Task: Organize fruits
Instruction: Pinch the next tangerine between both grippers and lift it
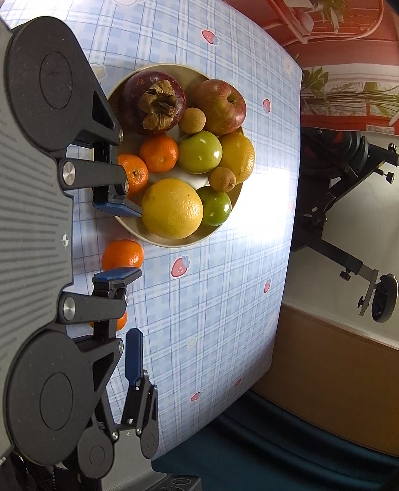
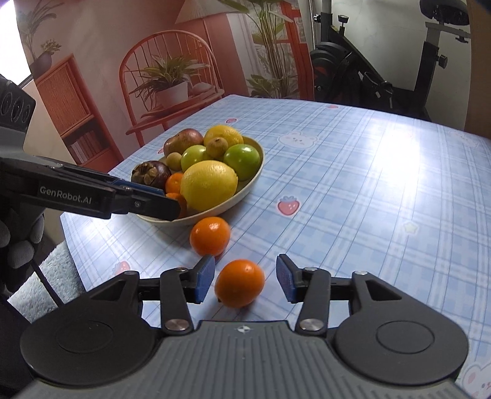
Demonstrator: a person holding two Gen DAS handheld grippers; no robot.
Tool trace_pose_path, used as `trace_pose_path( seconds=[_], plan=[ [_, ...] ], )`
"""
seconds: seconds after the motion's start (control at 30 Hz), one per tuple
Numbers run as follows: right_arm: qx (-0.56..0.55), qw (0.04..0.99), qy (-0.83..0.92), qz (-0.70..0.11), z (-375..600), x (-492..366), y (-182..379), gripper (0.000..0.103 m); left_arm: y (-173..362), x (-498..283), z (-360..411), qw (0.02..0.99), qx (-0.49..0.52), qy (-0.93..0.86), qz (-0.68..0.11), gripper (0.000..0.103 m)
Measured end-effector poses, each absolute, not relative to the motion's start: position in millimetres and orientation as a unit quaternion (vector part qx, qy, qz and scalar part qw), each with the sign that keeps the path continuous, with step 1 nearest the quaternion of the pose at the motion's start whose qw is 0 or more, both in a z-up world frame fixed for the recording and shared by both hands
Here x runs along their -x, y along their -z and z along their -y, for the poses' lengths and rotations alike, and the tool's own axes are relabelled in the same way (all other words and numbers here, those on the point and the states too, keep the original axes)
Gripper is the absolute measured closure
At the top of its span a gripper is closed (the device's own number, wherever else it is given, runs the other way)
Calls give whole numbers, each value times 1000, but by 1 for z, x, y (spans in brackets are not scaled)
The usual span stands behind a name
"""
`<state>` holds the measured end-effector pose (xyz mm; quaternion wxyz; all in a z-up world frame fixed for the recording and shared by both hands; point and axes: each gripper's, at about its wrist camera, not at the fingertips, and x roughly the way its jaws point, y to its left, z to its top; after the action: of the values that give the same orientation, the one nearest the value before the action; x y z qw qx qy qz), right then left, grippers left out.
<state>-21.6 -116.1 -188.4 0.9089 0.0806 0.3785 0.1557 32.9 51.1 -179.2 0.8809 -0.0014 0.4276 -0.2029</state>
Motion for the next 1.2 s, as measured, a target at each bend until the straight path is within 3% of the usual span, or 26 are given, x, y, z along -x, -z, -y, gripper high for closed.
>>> trace_pose_path(
  seconds=[0.33,0.47,1.2],
  plan=[
    [-80,904,-161,-389,110,23,202,55,182,-29,-49,880,6,202,-431,66],
    [-75,906,-157,-385,112,24,202,61,185,-29,-47,875,7,205,-439,66],
    [-101,915,-121,-371,144,34,199,61,205,-47,-5,861,-42,201,-466,64]
  ],
)
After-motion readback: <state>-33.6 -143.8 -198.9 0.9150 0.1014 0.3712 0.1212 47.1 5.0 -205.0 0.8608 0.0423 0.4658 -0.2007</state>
